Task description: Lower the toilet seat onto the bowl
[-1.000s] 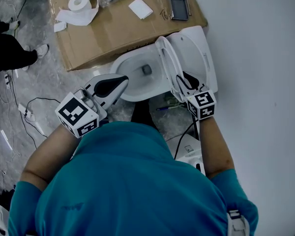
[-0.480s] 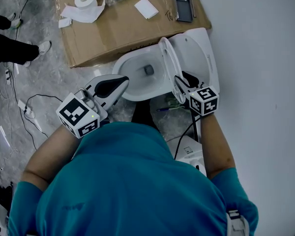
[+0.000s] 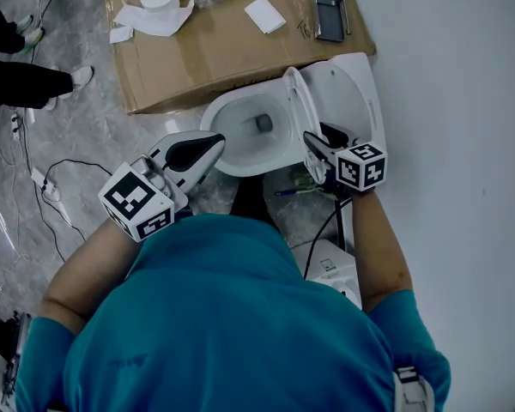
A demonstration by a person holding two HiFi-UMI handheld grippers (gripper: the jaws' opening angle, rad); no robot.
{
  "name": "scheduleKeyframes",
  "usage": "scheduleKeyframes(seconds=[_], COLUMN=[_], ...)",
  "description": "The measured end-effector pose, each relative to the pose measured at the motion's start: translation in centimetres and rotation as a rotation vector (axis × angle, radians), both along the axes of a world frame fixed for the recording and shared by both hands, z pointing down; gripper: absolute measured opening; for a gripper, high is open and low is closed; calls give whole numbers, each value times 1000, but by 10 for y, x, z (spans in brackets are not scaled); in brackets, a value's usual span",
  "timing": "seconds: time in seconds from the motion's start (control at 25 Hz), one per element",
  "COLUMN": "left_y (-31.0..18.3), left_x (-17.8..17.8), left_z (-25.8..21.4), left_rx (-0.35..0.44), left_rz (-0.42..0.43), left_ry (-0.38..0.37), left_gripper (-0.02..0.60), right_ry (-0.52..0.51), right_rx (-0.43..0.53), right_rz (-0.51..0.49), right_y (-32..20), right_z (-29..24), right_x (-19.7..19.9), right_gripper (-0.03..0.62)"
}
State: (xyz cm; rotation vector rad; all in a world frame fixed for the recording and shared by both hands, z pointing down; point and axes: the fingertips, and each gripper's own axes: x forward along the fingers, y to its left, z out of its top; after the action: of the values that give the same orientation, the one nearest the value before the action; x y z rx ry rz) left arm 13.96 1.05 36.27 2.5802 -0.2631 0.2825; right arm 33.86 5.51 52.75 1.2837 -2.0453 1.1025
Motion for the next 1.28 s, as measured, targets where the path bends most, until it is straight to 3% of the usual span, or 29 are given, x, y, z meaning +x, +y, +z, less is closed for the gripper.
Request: scheduleKeyframes(seconds=[0.36,0.84,1.28], left_y=[-2,-5,-17], left_x=[-10,-28,-52], left_z=[4,14,25], left_rx=[-7,-22,-33], left_rz=[-18,-47,-86], left_ry=[-12,-26,-40], left_gripper=[-6,-6,-6], right_ry=[-178,-461,-497], right_rx=[-107,-233,-271], right_rz=[-31,-125,-187], right_y=[-1,6,8], right_z=[13,26,42], right_x=[-18,-68,-110], right_gripper=[257,272,279])
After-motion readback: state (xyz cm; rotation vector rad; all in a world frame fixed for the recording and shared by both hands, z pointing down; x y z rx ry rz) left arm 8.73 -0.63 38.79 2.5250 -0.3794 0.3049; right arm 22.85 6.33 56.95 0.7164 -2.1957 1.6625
